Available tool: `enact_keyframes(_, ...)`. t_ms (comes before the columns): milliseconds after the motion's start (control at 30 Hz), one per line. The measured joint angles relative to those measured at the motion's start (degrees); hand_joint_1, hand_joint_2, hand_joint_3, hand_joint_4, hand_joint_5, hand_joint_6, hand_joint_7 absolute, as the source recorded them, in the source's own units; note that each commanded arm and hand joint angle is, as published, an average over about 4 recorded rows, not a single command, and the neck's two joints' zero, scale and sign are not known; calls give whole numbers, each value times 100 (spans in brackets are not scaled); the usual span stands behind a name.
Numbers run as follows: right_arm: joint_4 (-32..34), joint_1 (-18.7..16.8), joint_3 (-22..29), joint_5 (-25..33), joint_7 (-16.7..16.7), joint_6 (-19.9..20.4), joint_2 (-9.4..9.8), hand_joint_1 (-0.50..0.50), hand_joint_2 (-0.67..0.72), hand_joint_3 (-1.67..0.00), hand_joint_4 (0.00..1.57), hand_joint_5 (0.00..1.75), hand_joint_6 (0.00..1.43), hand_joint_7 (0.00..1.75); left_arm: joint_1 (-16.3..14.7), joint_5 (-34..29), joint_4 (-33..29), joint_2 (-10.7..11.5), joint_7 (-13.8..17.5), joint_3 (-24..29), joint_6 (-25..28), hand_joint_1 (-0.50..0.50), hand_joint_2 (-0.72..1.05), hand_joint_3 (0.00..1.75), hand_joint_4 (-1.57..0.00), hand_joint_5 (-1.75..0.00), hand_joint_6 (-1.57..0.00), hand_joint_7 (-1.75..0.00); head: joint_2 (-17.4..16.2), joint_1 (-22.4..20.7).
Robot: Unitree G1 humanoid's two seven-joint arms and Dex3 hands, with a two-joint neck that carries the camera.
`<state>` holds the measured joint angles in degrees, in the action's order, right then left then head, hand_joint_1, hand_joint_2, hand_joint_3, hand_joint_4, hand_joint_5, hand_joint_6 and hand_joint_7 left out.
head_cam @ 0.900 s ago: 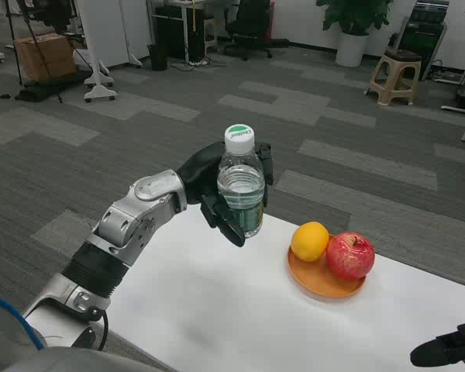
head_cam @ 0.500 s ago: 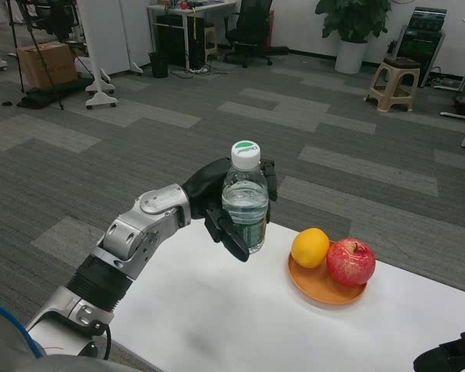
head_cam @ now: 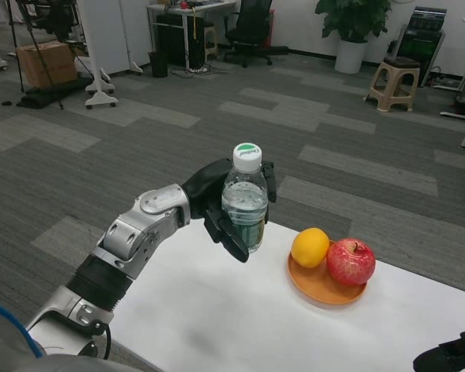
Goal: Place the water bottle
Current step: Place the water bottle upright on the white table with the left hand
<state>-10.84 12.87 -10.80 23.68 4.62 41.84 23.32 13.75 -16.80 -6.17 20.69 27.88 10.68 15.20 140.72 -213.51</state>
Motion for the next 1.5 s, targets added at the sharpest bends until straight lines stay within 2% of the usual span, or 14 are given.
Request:
enact_keyframes(67,-10,0,0,0,0,0,0,-25,53,0,0,0,0,0,-4,31,111,-23,0,0,-170,50,43,17,-149,-175,-128,-140,-25,15)
enact_keyframes(367,-63,12,0,0,1,0,-3,-25,53,0,0,0,0,0,-164,296,1223,-313,-37,-41,-1684,50,65,17,-146,-175,-126,-140,-180,56)
enact_keyframes(700,-183,45,-1,0,1,0,-15,-25,53,0,0,0,0,0,-327,390,2892,-490,-271,-289,-3754,50,78,17,-142,-175,-126,-140,-351,66)
enact_keyframes(900,-271,82,-2,0,1,0,-29,-25,53,0,0,0,0,0,-365,367,3918,-579,-405,-396,-4724,50,87,17,-142,-175,-124,-143,-433,68)
enact_keyframes(1367,-287,109,-5,0,1,1,-42,-25,53,0,0,0,0,0,-283,223,5199,-665,-467,-471,-5695,50,87,17,-134,-175,-122,-147,-565,101)
enact_keyframes(1500,-287,109,-6,0,1,1,-42,-25,53,0,0,0,0,0,-253,210,5306,-672,-477,-486,-5772,50,85,17,-130,-175,-120,-150,-593,104)
